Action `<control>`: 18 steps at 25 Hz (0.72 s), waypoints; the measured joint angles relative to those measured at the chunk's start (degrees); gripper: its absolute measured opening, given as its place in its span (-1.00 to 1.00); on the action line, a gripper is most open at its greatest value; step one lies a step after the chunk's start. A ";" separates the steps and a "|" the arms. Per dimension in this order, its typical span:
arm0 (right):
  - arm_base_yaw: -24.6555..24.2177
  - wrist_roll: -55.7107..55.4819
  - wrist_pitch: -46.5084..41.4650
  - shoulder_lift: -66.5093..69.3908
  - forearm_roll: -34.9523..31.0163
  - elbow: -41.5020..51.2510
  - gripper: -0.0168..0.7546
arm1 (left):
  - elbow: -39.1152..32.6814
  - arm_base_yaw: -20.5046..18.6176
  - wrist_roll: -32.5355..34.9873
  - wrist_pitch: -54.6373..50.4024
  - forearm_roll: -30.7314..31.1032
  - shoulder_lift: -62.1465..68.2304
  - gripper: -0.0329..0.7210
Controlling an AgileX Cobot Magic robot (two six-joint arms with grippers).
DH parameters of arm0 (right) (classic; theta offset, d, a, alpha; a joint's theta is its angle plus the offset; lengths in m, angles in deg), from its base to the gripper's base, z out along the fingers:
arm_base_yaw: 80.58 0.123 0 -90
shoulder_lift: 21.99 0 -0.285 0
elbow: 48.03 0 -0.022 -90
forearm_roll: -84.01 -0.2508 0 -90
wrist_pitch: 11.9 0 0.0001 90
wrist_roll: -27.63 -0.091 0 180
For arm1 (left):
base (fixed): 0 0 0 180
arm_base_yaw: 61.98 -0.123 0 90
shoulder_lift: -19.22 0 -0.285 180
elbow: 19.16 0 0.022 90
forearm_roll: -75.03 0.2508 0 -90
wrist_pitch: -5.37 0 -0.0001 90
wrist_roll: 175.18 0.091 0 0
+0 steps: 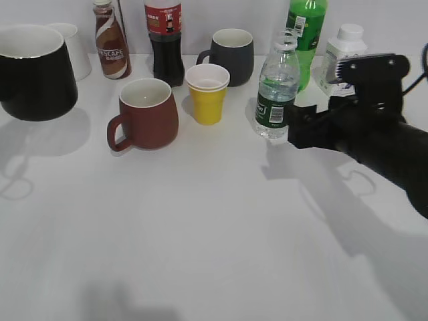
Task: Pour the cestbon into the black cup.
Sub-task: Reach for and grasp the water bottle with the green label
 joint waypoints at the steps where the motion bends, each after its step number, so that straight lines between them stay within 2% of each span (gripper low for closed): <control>1: 0.00 -0.93 0.09 1.14 0.74 -0.90 0.68 | 0.00 0.00 0.00 0.00 0.00 0.00 -0.75; 8: 0.00 -3.26 0.52 8.76 3.46 -8.66 0.69 | 0.00 0.00 0.00 0.00 0.05 0.00 -0.75; 13: 0.00 -3.82 -0.54 16.51 4.13 -18.00 0.68 | 0.00 0.00 0.00 0.00 0.16 0.00 -0.75; 14: 0.00 -3.82 -1.24 18.33 4.13 -20.16 0.66 | 0.00 0.00 0.00 0.00 0.42 0.00 -0.75; 15: 0.00 -3.40 -1.99 19.68 4.13 -21.71 0.54 | 0.00 0.00 0.00 0.00 0.93 0.00 -0.75; 16: 0.00 -3.25 -2.62 20.78 4.13 -23.01 0.28 | 0.00 0.00 0.00 0.00 1.56 0.00 -0.75; 17: 0.00 -3.22 -3.24 21.06 4.15 -23.81 0.22 | 0.00 0.00 0.00 0.00 2.50 0.00 -0.75; 18: 0.00 -3.36 -4.69 20.68 4.27 -23.95 0.24 | 0.00 0.00 0.00 0.00 3.75 -0.06 -0.75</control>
